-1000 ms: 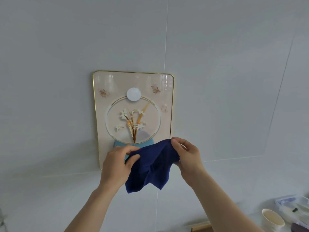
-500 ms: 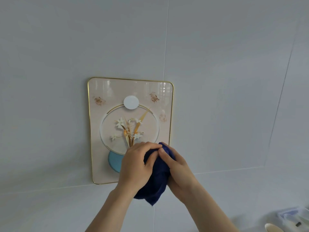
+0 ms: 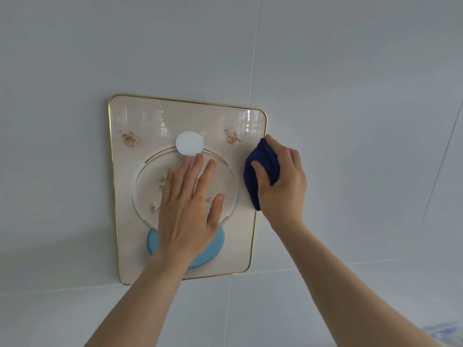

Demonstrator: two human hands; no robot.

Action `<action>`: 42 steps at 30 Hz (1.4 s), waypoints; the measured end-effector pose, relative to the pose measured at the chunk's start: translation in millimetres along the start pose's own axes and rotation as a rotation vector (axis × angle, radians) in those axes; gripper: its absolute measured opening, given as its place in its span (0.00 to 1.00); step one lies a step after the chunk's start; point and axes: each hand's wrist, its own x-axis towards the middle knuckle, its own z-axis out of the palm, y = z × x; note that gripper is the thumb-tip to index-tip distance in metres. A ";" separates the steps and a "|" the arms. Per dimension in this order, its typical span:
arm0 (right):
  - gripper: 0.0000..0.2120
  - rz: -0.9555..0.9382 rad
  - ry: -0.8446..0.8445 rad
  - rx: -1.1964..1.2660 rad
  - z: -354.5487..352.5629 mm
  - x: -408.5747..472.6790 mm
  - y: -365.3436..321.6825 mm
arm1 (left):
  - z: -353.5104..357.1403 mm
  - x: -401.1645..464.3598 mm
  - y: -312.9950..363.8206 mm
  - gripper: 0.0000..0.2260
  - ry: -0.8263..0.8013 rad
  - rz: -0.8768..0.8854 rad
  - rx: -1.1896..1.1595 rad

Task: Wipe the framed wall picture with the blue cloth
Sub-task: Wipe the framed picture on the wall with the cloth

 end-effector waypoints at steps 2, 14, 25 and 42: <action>0.24 -0.117 0.014 -0.086 12.9 11.5 10.8 | 8.4 11.7 -4.8 0.28 -0.001 0.035 0.087; 0.21 -0.390 0.084 -0.224 70.8 2.9 55.3 | 50.3 17.3 -32.0 0.28 0.045 0.119 0.296; 0.16 -0.456 0.189 -0.265 88.5 -14.3 77.2 | 67.5 16.0 -35.3 0.29 0.160 0.136 0.331; 0.19 -0.516 -0.002 -0.449 51.7 -32.4 74.4 | 57.0 15.8 -31.4 0.30 0.105 0.133 0.329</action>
